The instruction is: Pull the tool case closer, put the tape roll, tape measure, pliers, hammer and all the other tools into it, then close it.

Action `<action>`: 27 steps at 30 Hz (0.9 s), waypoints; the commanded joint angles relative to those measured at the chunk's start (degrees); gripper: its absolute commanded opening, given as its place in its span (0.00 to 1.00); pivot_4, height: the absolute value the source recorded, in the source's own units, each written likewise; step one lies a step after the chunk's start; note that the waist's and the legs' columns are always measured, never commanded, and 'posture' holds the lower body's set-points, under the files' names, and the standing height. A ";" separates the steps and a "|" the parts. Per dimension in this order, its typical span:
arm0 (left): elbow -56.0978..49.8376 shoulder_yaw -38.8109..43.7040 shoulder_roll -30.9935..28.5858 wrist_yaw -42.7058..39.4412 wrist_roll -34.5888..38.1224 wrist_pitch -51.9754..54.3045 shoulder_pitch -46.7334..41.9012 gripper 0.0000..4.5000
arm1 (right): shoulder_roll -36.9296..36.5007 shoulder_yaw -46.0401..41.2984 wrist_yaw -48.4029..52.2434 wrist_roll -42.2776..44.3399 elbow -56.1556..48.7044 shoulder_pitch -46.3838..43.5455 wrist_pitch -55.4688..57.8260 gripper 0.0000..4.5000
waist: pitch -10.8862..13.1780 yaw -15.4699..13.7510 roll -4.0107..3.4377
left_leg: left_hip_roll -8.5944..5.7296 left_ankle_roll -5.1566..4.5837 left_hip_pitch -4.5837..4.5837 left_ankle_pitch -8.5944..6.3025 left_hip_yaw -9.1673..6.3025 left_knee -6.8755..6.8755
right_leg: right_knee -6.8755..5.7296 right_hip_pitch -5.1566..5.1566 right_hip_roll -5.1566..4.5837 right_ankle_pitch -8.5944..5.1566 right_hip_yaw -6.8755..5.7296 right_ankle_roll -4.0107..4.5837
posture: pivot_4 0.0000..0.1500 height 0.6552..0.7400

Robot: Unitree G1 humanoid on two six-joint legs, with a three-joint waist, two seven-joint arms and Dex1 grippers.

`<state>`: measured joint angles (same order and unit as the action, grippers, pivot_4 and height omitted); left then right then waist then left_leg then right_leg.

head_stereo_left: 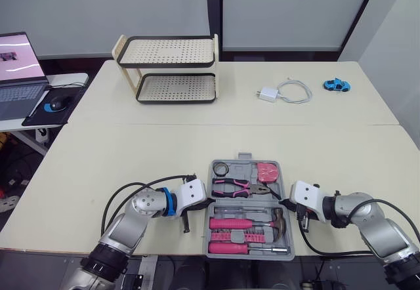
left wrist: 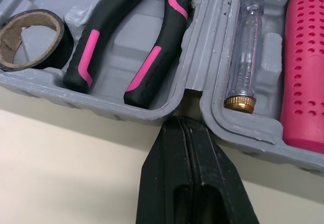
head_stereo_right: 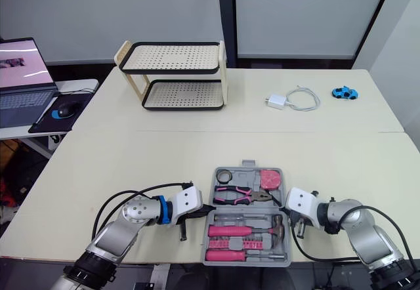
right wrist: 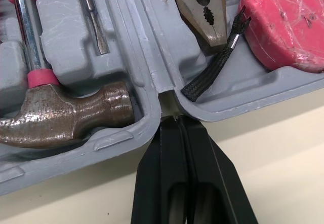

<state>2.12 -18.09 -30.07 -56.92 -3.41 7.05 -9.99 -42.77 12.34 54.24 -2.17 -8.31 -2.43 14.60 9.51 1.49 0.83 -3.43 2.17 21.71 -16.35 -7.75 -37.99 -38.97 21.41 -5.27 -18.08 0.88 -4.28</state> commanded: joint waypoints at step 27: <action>-19.17 -2.05 -10.15 -19.40 16.53 1.22 0.55 0.00 | -3.95 -20.56 -3.98 10.14 -21.44 16.68 8.53 0.01 | -0.05 -0.04 -0.08 | 0.02 -0.23 -0.06 -0.13 0.03 0.02 | 0.03 -0.09 0.00 0.00 0.03 0.00 | 1.00 1.00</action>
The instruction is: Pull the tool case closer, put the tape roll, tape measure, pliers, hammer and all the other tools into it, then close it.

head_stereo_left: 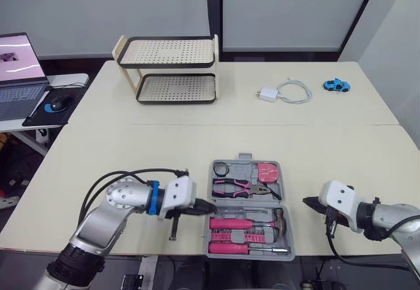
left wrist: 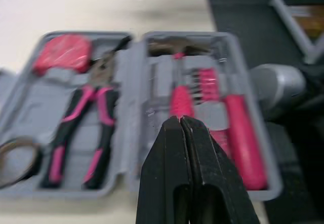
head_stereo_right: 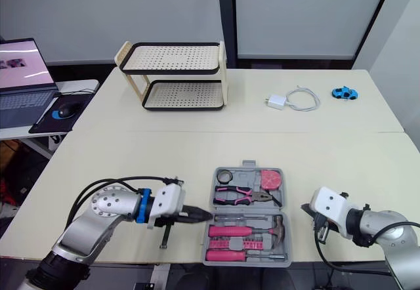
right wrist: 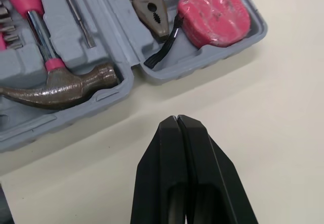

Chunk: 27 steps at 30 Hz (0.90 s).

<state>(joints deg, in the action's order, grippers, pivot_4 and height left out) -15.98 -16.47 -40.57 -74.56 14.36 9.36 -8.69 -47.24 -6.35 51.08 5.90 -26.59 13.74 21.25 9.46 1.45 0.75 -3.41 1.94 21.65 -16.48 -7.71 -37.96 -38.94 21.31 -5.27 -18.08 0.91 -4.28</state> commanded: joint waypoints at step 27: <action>12.73 -17.84 10.45 7.01 -19.54 -10.34 -6.35 0.00 | 0.19 -2.87 -3.28 4.78 -10.28 6.48 8.11 0.01 | 0.00 -0.05 0.00 | 0.00 -0.02 0.00 -0.01 -0.03 -0.02 | -0.01 -0.02 0.04 0.00 -0.02 0.00 | 1.00 1.00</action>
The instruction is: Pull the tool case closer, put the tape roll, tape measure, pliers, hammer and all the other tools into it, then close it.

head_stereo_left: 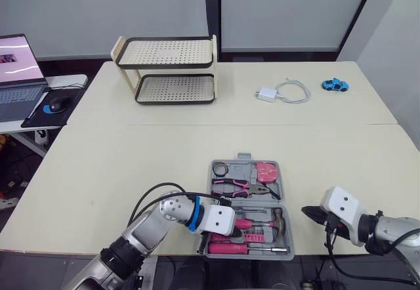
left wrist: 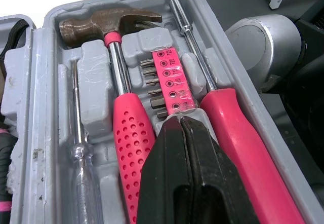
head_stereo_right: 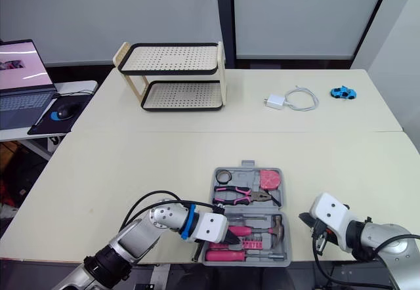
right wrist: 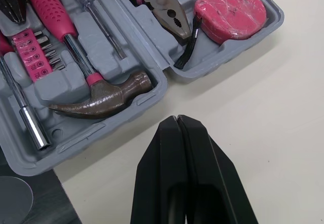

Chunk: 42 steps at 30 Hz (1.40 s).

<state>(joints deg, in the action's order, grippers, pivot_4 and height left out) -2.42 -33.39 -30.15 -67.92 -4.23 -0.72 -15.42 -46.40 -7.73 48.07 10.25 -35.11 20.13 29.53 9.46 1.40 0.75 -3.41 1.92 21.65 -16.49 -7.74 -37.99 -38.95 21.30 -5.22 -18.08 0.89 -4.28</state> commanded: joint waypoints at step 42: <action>10.34 -4.00 2.46 0.71 -4.89 -3.93 -2.14 0.00 | 11.59 -3.45 -20.19 25.87 19.01 -42.22 51.06 1.00 | -0.29 -0.94 -0.15 | -0.11 -0.02 -0.20 0.00 0.05 -0.01 | 0.02 -0.20 -0.09 0.03 0.07 -0.04 | 1.00 1.00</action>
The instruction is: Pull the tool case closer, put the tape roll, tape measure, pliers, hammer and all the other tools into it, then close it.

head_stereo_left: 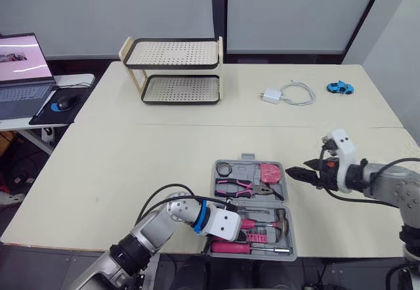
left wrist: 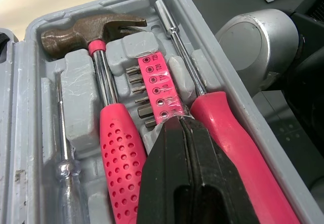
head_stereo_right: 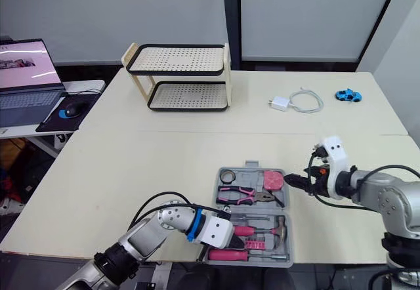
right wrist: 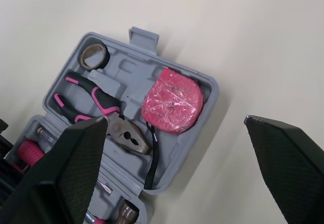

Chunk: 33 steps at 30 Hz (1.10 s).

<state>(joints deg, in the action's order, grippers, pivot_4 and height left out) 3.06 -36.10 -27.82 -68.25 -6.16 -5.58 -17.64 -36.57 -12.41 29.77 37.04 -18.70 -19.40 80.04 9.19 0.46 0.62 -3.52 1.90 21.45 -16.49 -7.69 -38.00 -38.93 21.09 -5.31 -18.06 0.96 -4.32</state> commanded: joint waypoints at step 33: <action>2.42 -1.65 -1.94 -1.79 -2.37 4.19 0.57 0.00 | 16.40 4.05 -4.12 -5.28 25.21 -7.77 -9.74 1.00 | -0.29 1.17 -0.23 | 0.04 -0.01 -0.07 0.00 -0.03 0.06 | -0.01 0.00 0.04 0.01 0.00 -0.02 | 1.00 1.00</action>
<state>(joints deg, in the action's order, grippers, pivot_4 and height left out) 3.14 -36.58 -28.23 -69.89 -5.91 -3.98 -18.55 -20.67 -8.85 24.01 30.45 6.21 -26.74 70.37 8.90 1.63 0.38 -3.46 1.90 21.38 -16.49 -7.72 -37.93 -38.95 21.09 -5.27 -18.05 0.96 -4.34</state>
